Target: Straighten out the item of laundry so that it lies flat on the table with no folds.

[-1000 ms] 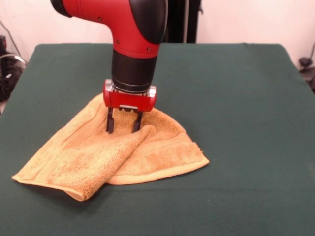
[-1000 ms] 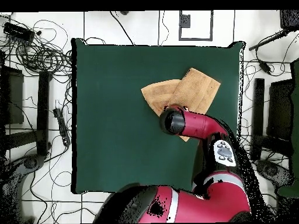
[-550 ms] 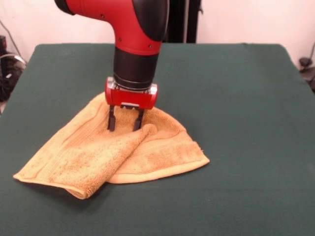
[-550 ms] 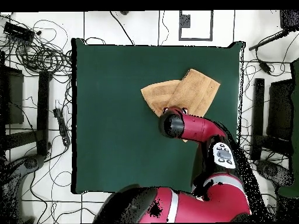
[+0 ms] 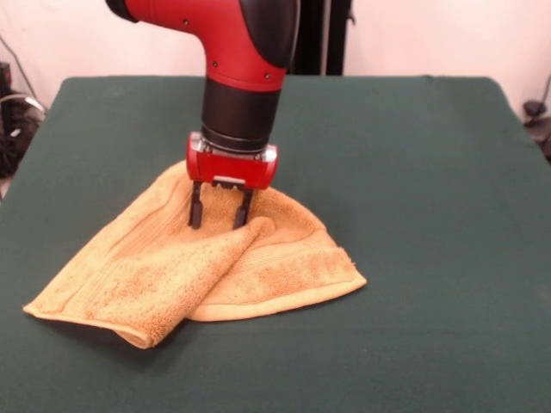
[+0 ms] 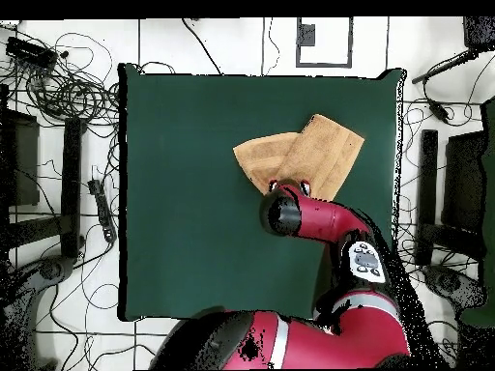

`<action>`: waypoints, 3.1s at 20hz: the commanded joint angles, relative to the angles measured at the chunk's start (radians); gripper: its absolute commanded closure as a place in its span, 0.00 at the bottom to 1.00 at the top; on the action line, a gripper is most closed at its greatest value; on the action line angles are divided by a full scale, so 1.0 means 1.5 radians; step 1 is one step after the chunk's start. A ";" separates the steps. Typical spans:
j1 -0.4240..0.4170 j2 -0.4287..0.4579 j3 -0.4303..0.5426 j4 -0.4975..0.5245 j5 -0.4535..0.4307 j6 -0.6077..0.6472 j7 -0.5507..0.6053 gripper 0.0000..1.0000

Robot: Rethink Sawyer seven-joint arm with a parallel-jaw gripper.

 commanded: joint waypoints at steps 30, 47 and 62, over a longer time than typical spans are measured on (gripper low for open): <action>0.029 0.070 0.059 0.139 -0.017 0.015 0.098 0.00; -0.015 0.068 0.105 0.154 -0.044 -0.054 0.087 0.00; -0.025 0.064 0.115 0.162 -0.053 -0.062 0.092 0.00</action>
